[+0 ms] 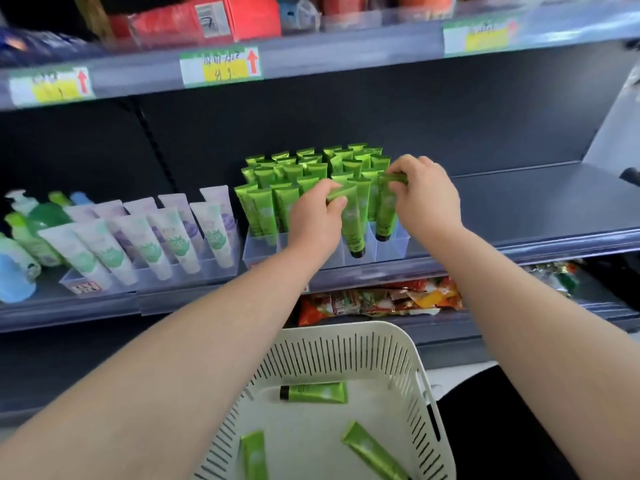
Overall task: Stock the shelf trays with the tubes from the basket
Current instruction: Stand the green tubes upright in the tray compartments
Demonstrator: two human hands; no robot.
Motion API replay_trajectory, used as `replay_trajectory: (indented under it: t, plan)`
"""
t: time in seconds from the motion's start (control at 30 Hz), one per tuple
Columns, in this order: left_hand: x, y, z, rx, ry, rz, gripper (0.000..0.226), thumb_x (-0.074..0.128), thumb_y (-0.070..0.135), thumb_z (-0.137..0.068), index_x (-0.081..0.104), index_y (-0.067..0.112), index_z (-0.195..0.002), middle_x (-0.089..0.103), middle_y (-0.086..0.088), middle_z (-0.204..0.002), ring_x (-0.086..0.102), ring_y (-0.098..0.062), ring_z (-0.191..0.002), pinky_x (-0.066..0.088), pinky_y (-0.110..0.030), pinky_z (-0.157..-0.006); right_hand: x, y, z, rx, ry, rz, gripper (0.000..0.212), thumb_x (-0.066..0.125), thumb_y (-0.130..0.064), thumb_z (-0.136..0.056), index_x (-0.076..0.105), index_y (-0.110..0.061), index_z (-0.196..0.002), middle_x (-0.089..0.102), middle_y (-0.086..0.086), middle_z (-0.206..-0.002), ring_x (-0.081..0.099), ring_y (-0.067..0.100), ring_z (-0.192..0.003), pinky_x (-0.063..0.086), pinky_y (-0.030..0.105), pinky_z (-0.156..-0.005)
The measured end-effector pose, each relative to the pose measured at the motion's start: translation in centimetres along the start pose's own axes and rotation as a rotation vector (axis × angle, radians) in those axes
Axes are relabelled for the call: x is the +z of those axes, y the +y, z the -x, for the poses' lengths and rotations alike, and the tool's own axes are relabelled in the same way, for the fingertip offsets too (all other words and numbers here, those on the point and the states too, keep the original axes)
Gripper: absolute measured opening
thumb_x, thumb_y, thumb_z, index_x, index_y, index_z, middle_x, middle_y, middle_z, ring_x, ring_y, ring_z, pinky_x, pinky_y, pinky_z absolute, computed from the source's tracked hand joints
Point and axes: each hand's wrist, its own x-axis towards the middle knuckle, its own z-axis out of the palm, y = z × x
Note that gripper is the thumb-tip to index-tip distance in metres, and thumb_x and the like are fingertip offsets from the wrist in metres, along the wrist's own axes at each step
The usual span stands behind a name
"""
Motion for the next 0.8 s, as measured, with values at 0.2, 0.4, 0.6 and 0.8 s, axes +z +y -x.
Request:
replay_trajectory:
  t: [0.2, 0.4, 0.6, 0.8]
  plan:
    - [2.2, 0.1, -2.7, -0.013, -0.009, -0.018, 0.024, 0.047, 0.019, -0.1, 0.057, 0.021, -0.121, 0.056, 0.003, -0.073, 0.05, -0.011, -0.059, 0.039, -0.026, -0.052, 3.0, 2.6, -2.3, 0.041, -0.116, 0.079, 0.024, 0.048, -0.016, -0.095, 0.059, -0.021, -0.115, 0.057, 0.005, -0.11, 0.05, 0.028, -0.107, 0.044, 0.037, -0.07]
    - [4.3, -1.1, -4.3, -0.047, -0.044, -0.096, 0.025, 0.048, 0.02, -0.1, 0.057, 0.023, -0.122, 0.055, 0.007, -0.073, 0.05, -0.009, -0.057, 0.038, -0.025, -0.05, 4.8, 4.7, -2.6, 0.069, -0.214, 0.132, 0.029, 0.047, -0.015, -0.095, 0.057, -0.019, -0.122, 0.055, 0.009, -0.115, 0.046, 0.031, -0.112, 0.042, 0.039, -0.076]
    - [6.0, -1.9, -5.2, -0.1, -0.124, -0.142, 0.025, 0.049, 0.018, -0.1, 0.057, 0.021, -0.123, 0.052, 0.007, -0.074, 0.048, -0.011, -0.055, 0.04, -0.027, -0.05, 5.0, 4.6, -3.0, -0.017, -0.169, 0.216, 0.04, 0.05, -0.003, -0.089, 0.053, -0.021, -0.125, 0.053, 0.009, -0.119, 0.043, 0.031, -0.111, 0.036, 0.039, -0.081]
    - [6.5, -2.1, -5.4, -0.125, -0.18, -0.168, 0.026, 0.046, 0.02, -0.101, 0.056, 0.023, -0.124, 0.055, 0.005, -0.089, 0.051, -0.01, -0.059, 0.035, -0.025, -0.048, 5.0, 4.6, -2.2, -0.064, -0.105, 0.25, 0.045, 0.052, -0.001, -0.086, 0.053, -0.02, -0.126, 0.052, 0.007, -0.123, 0.041, 0.031, -0.115, 0.035, 0.04, -0.082]
